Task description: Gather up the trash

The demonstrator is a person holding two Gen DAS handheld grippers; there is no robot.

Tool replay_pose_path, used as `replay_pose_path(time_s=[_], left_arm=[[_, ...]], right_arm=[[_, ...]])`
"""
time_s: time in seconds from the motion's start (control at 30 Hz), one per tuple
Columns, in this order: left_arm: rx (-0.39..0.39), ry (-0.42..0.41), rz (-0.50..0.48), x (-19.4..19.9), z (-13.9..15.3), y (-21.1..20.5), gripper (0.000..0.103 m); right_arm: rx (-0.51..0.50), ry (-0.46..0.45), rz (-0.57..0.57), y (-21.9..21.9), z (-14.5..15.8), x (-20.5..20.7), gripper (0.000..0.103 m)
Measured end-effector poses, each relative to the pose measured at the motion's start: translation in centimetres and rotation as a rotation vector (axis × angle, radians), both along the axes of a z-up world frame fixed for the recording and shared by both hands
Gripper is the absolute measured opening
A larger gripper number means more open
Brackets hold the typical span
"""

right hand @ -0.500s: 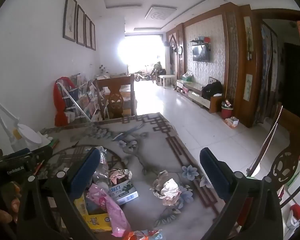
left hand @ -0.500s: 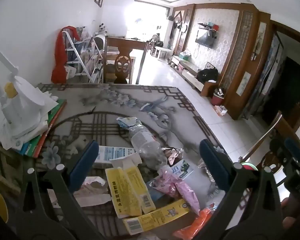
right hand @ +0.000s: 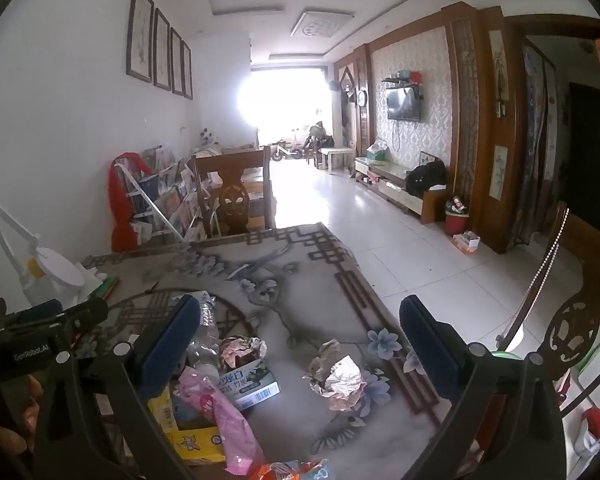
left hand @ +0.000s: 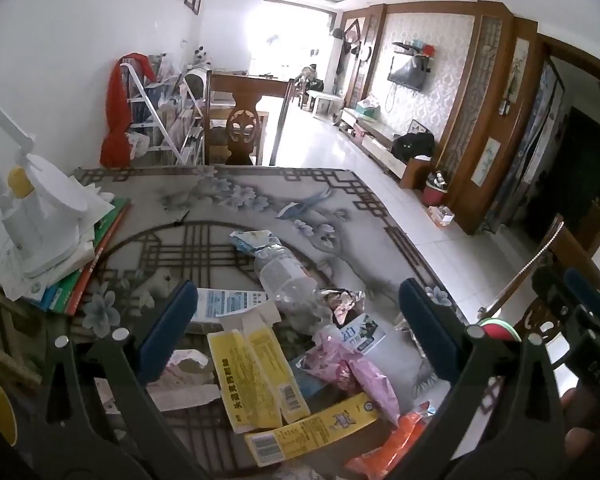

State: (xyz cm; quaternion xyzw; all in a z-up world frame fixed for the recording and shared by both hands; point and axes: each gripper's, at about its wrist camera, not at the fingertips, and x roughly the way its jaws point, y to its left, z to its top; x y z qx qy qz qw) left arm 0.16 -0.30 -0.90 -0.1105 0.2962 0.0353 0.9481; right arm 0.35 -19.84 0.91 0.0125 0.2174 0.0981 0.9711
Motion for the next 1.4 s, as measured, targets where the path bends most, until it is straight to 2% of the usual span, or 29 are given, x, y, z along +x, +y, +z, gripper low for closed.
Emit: replay_pose_path(time_s=[1.4], left_arm=[[0.019,0.027,0.0,-0.6,0.2,1.0,0.099]], right_arm=[[0.015,0.019,-0.005,-0.2,-1.1,0.5,0.096]])
